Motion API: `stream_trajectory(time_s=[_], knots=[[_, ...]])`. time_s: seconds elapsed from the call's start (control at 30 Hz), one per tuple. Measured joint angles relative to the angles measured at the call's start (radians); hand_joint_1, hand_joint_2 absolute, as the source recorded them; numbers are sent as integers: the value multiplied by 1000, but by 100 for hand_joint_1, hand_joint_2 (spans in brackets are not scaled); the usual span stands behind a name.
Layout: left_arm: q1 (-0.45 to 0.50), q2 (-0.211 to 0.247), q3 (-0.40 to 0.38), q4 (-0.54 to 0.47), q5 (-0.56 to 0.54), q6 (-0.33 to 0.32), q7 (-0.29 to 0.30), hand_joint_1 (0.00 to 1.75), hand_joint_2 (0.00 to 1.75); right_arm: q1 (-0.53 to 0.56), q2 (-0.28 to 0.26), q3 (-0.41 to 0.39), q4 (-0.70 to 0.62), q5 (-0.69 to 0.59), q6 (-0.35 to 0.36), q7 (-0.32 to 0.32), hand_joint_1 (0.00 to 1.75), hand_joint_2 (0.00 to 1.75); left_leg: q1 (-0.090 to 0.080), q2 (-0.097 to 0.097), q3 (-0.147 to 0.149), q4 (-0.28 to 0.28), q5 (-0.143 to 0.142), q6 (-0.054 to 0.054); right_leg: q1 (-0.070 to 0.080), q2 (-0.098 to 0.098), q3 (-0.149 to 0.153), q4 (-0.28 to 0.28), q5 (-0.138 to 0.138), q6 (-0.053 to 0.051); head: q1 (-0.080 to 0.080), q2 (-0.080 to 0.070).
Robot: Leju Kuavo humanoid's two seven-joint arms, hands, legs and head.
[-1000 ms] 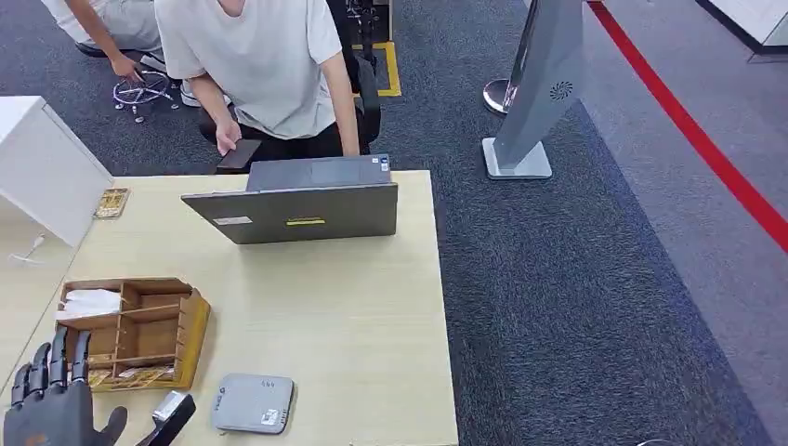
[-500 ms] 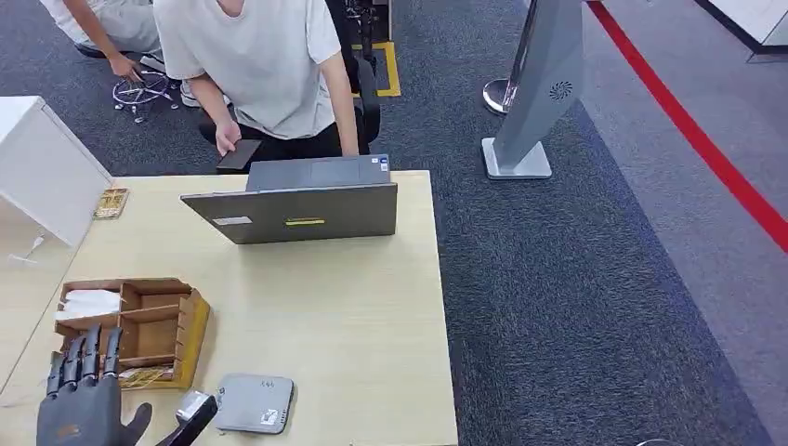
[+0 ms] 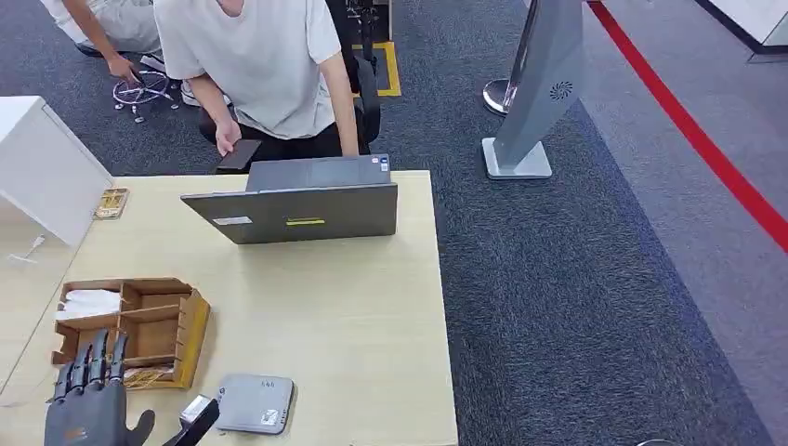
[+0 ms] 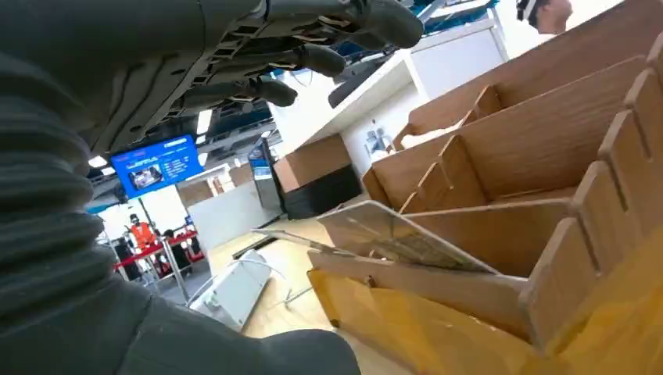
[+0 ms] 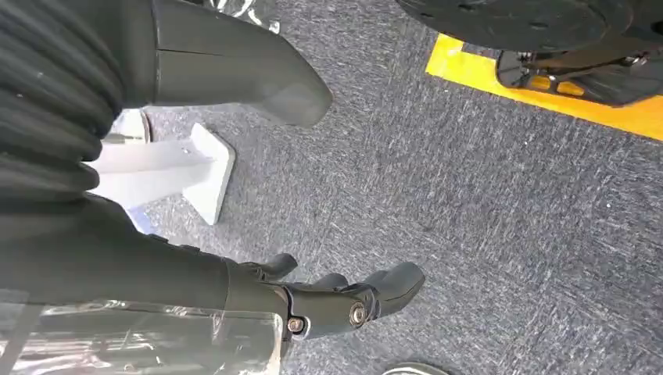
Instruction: Pass the card to the sensor for recognition and then transmit it.
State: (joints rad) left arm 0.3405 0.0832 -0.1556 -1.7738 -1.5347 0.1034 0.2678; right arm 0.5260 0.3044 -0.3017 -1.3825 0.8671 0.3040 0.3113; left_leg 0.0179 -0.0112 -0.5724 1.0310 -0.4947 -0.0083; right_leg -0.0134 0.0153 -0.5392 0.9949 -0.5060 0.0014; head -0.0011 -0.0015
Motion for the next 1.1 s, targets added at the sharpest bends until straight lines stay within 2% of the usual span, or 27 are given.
stream_trajectory(time_s=[0.4, 1.1], knots=[[0, 3, 48, 16, 0, -12, 24, 0, 175, 0, 0, 0, -3, 1, 3, 9, 0, 175, 0, 0, 0, 0, 0, 0, 0, 0, 0, 0, 0, 0, 0, 0], [-23, 26, 46, 9, 0, -51, 74, 0, 175, 3, 0, 16, -3, -25, -10, 21, 0, 175, 0, 0, 0, 0, 0, 0, 0, 0, -1, 0, 0, 0, 0, 0]])
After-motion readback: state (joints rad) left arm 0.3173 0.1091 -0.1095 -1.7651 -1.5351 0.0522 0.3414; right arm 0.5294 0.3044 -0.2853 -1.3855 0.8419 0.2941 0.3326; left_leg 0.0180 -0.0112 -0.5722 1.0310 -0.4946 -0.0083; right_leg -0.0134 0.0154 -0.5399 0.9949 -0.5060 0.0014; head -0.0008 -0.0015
